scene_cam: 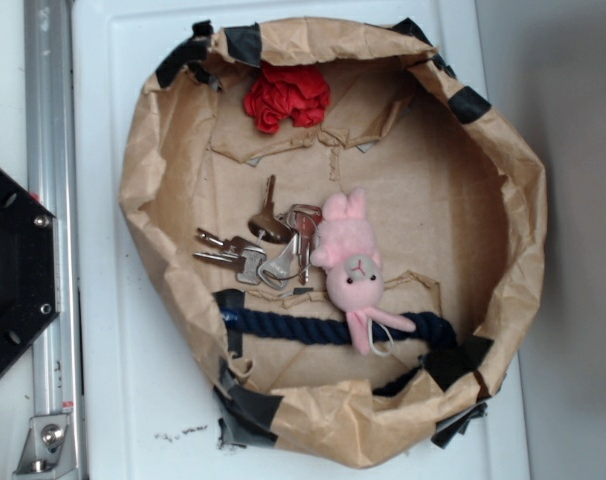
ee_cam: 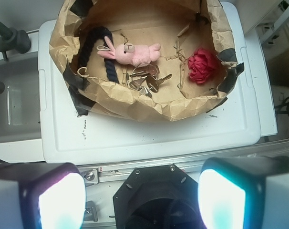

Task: Grab the blue rope.

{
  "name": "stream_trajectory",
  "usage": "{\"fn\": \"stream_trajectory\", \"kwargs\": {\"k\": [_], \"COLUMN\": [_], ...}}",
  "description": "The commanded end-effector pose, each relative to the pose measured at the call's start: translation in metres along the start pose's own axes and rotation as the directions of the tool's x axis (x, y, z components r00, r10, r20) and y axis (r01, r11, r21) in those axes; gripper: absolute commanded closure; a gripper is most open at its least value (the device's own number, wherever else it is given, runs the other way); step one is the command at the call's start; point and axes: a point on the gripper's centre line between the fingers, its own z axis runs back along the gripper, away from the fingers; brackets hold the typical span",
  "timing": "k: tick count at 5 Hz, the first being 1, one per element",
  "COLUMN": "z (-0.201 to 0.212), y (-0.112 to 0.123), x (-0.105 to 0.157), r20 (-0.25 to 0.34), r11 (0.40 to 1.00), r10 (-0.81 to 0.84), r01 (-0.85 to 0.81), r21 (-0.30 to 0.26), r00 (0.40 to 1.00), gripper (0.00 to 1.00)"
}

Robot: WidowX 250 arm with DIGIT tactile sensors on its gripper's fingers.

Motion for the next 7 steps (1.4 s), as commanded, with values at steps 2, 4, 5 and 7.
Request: {"fn": "stream_trajectory", "kwargs": {"k": [2, 4, 5, 7], "z": [-0.038, -0.101, -0.13, -0.184], "y": [0.008, -0.003, -0.012, -0.026], "x": [0.046, 0.117, 0.141, 0.165], "r20": [0.067, 0.194, 0.174, 0.137], "r11": [0.997, 0.983, 0.984, 0.982], "r10": [-0.013, -0.146, -0.137, -0.115], "r01": [0.008, 0.12, 0.114, 0.092], "r21": [0.075, 0.139, 0.137, 0.167], "r00": [0.998, 0.97, 0.975, 0.984], "gripper": [0.0, 0.0, 0.0, 0.0]}}
